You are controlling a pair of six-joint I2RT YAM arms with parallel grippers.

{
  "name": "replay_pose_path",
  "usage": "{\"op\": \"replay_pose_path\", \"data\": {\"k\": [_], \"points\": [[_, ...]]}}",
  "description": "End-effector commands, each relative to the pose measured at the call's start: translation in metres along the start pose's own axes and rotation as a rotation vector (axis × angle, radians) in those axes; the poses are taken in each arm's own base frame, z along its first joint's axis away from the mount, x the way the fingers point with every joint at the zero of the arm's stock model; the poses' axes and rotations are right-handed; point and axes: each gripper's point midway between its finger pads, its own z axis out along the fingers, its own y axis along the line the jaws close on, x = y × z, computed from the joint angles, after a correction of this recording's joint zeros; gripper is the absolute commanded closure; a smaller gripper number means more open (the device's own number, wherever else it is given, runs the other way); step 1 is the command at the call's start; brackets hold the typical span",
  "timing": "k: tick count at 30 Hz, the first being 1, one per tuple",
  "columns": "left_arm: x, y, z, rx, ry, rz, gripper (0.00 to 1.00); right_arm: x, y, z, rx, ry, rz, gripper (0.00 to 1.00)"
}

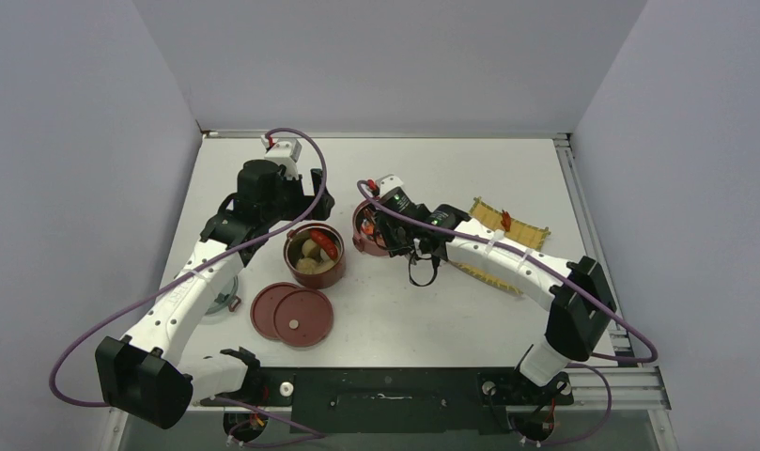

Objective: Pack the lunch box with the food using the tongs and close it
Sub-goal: Place the fake food in the packing box.

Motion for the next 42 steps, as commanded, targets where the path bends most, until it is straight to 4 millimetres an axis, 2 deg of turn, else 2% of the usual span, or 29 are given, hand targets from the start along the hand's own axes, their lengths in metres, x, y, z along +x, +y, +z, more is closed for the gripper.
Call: {"op": "replay_pose_path", "data": {"k": [1,5,16,22,29,42], "points": [[-0.016,-0.004,0.000,0.019,-0.055,0.004,0.03,-0.010,0.005,0.000,0.008,-0.046,0.007,0.95],[-0.015,-0.005,0.000,0.024,-0.054,0.002,0.02,-0.006,0.006,0.000,0.011,-0.039,0.010,0.94],[-0.017,0.000,-0.001,-0.002,-0.058,0.015,0.01,-0.014,0.008,-0.008,0.016,-0.065,0.018,0.72],[-0.016,-0.003,-0.001,0.010,-0.054,0.012,0.02,-0.019,0.009,-0.015,0.013,-0.080,0.016,0.67],[-0.018,-0.003,-0.003,0.011,-0.062,0.013,0.02,-0.023,0.005,-0.025,0.045,-0.097,0.011,0.66],[-0.022,0.000,-0.007,-0.005,-0.085,0.015,0.01,-0.040,-0.004,-0.058,0.077,-0.181,0.045,0.66]]}}
